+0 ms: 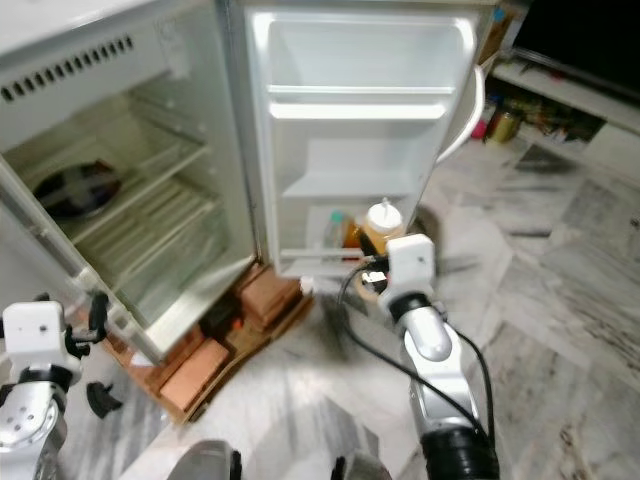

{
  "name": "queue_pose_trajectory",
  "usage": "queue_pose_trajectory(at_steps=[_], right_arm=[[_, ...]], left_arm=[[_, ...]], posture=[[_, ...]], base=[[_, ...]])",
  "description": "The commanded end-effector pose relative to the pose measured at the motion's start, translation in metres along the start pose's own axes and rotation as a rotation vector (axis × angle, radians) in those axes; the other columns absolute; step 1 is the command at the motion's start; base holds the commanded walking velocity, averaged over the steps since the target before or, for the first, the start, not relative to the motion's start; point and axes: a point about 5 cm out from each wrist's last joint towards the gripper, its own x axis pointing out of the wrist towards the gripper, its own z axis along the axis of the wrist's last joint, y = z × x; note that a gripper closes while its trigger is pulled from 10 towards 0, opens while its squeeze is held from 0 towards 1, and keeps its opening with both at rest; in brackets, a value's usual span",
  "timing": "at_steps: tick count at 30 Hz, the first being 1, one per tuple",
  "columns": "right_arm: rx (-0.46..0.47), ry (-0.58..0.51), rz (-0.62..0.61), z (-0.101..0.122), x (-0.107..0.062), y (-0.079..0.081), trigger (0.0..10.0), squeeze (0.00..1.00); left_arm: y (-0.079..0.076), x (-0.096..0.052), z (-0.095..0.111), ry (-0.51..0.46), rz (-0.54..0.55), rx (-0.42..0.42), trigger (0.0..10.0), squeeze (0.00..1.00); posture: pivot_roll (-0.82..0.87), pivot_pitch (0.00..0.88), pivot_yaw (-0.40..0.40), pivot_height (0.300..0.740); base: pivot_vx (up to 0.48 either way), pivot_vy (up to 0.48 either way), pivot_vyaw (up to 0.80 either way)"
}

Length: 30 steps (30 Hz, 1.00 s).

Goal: Restocking fridge

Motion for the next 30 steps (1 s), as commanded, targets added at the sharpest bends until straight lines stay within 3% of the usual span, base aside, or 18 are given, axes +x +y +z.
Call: queue_pose_trajectory(at_steps=[1,17,30], right_arm=[[-0.016,-0.009,-0.035,0.003,-0.002,-0.012,10.0,0.0],[-0.007,-0.046,0.0,0.01,0.002,-0.005,10.0,0.0],[-0.034,-0.066,0.026,0.013,0.005,-0.004,10.0,0.0]], left_arm=[[-0.008,-0.002,0.001,-0.011,-0.034,-0.004,10.0,0.0],[-0.011,0.005,0.011,-0.063,-0.051,-0.028,10.0,0.0],[-0.015,0.007,0.011,-0.072,-0.049,-0.024,10.0,0.0]], posture=[[0.16,0.064,-0.04,0.74],[0.16,0.063,-0.038,0.74],[0.16,0.06,-0.045,0.74]], base=[[0.0,0.0,0.0],[0.0,0.0,0.0],[0.288,0.0,0.11]])
